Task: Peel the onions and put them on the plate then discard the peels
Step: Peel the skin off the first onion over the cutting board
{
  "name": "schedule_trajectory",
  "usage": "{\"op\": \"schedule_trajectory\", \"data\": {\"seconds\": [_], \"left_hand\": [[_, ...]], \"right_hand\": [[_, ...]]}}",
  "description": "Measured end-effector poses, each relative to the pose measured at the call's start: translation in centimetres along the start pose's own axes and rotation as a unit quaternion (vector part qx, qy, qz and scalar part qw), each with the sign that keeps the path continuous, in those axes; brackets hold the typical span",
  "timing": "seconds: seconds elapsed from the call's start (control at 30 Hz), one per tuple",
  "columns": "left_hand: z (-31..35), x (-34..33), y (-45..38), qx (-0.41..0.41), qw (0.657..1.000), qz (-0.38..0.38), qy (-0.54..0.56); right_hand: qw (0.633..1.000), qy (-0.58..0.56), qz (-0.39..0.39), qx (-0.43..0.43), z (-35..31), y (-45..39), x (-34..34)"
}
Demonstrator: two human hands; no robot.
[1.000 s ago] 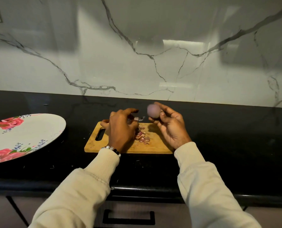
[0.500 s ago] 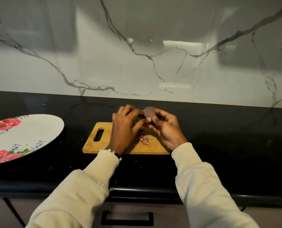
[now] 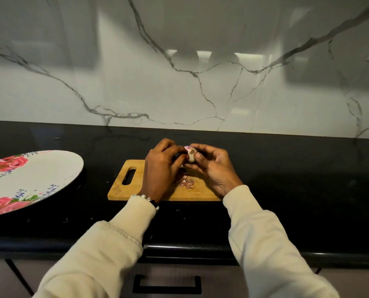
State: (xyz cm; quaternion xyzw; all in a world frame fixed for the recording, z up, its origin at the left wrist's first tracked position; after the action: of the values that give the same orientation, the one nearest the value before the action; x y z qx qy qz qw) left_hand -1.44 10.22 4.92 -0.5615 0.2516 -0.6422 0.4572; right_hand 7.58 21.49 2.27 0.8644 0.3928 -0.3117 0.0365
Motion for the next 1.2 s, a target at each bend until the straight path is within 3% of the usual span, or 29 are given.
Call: {"op": "schedule_trajectory", "data": {"seconds": [0.3, 0.43, 0.9, 1.2], "left_hand": [[0.3, -0.6, -0.1, 0.010, 0.996, -0.065, 0.053], [0.0, -1.3, -0.1, 0.019, 0.996, -0.086, 0.019], [-0.3, -0.4, -0.2, 0.003, 1.000, -0.013, -0.020], [0.1, -0.1, -0.1, -0.016, 0.998, -0.028, -0.052]], "right_hand": [[1.000, 0.027, 0.006, -0.001, 0.1, -0.1, 0.0], [1.000, 0.016, 0.005, -0.002, 0.1, -0.1, 0.0], [1.000, -0.022, 0.014, -0.001, -0.2, 0.0, 0.0], [1.000, 0.017, 0.007, 0.000, 0.0, -0.1, 0.1]]}}
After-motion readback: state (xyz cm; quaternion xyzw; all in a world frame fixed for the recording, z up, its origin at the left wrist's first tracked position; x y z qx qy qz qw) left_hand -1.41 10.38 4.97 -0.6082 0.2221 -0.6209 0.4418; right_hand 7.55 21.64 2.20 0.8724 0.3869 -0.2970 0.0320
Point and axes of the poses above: each hand's wrist, its own y-axis away from the middle knuckle, its own x-axis out of the back of the hand, z = x × y, the point moved 6 cm from there along -y, towards the middle knuckle, and after that the axes turned 15 degrees about -y, right-handed, at the moved point
